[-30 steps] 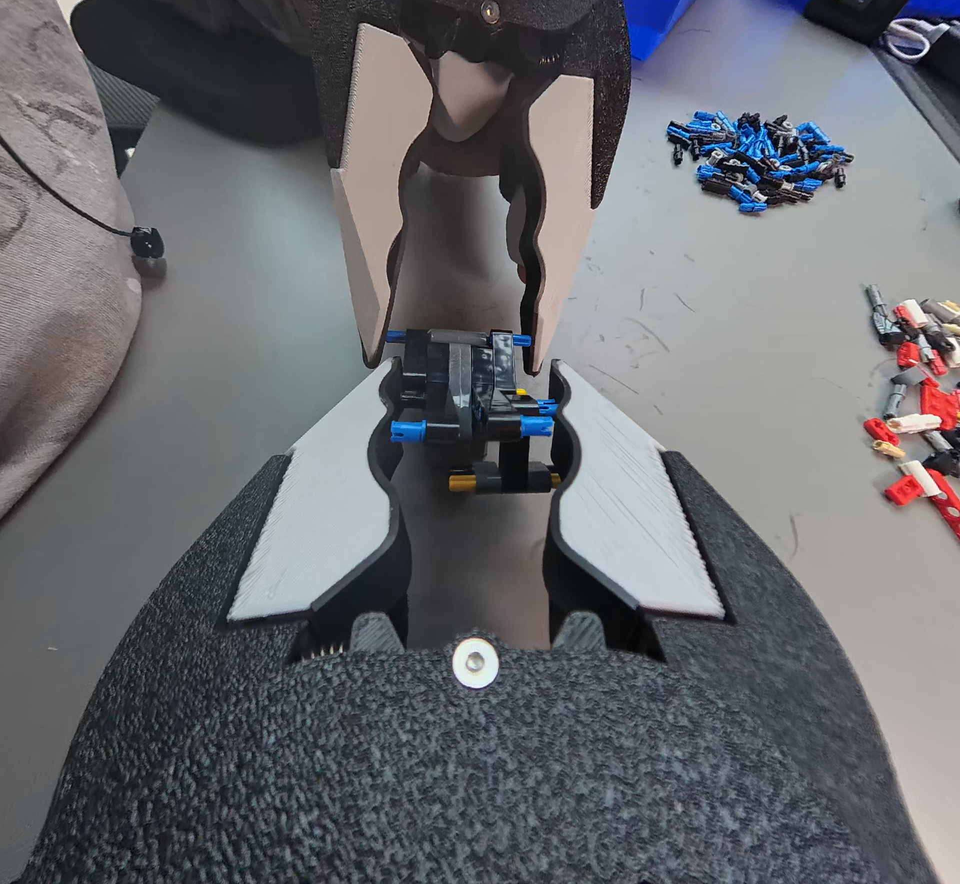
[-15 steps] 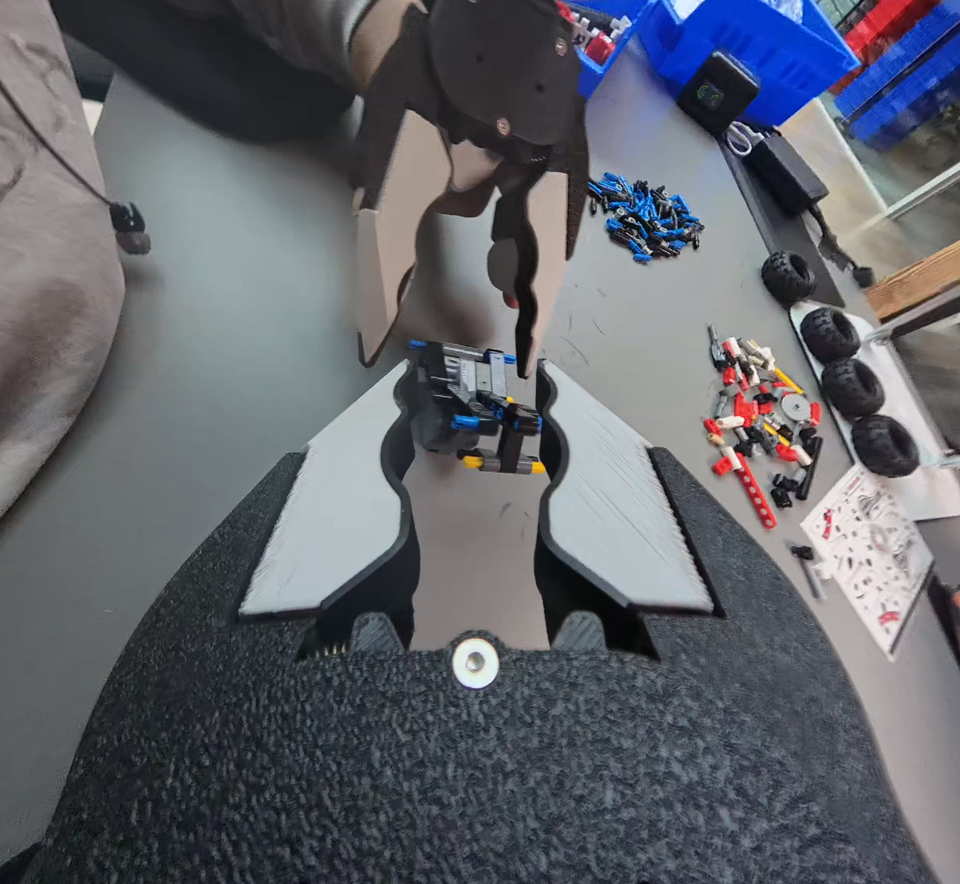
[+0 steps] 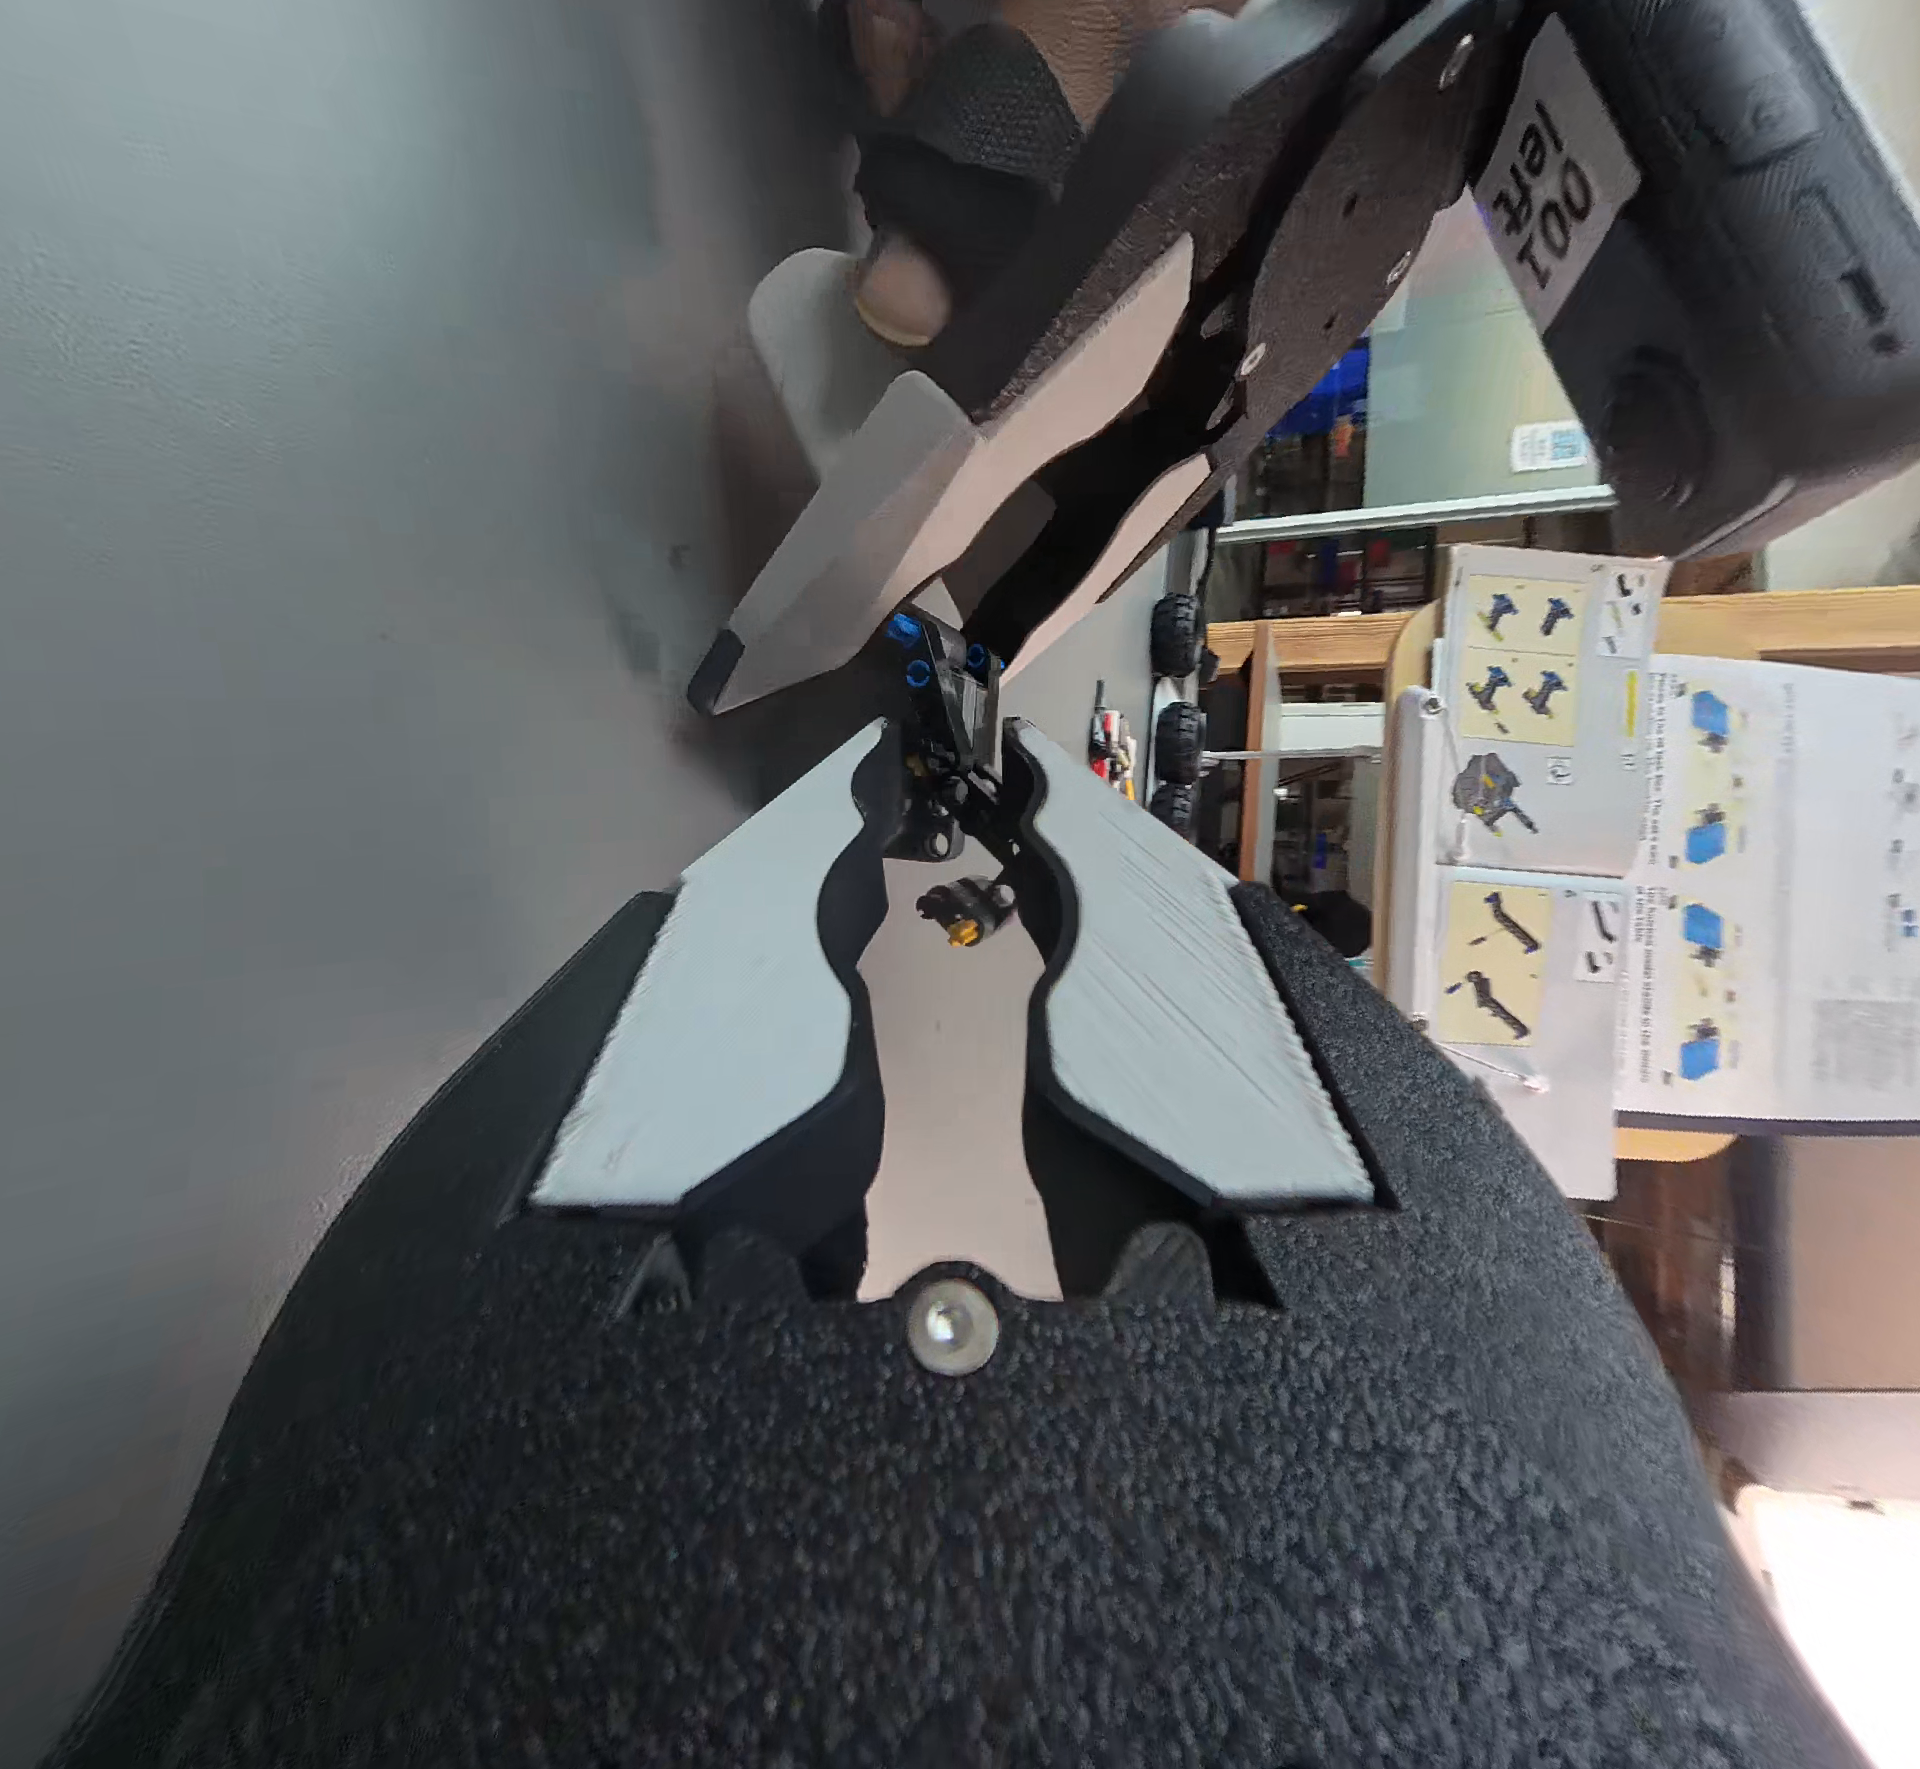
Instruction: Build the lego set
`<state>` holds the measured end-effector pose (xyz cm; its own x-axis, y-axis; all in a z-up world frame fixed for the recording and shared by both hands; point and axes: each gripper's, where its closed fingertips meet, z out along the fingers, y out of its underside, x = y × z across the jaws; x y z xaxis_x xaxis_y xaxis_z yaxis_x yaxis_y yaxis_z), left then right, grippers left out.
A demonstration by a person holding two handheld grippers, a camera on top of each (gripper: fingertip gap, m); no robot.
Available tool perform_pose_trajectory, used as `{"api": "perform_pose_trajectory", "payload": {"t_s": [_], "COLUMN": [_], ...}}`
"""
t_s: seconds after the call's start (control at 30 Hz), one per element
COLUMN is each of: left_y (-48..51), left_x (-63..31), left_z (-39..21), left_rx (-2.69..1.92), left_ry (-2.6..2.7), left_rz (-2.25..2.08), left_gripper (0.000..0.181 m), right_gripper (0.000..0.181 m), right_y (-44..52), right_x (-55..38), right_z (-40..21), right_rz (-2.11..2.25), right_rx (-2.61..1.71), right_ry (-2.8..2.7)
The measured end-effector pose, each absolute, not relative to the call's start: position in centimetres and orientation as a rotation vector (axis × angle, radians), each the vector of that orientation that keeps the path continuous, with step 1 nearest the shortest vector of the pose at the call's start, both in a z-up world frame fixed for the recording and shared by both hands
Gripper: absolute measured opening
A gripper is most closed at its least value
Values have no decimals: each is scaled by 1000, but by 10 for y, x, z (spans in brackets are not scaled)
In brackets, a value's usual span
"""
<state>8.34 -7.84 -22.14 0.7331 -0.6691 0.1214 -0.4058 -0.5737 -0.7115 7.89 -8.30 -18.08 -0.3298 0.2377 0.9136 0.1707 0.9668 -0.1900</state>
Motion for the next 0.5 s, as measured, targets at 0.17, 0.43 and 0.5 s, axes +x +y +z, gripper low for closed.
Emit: {"api": "perform_pose_trajectory", "payload": {"t_s": [0.17,0.43,0.5], "left_y": [-81,-83,-77], "left_x": [87,87,82], "left_z": [-212,-172,-167], "left_rx": [-2295,-2092,-2065], "left_ry": [634,517,466], "left_rz": [-720,-892,-874], "left_gripper": [64,48,29], "right_gripper": [13,7,7], "right_y": [-87,-74,-70], "right_x": [78,76,74], "right_z": [-180,-142,-133], "right_rz": [44,328,296], "right_rx": [-261,-499,-462], "right_ry": [-1897,-1791,-1752]}}
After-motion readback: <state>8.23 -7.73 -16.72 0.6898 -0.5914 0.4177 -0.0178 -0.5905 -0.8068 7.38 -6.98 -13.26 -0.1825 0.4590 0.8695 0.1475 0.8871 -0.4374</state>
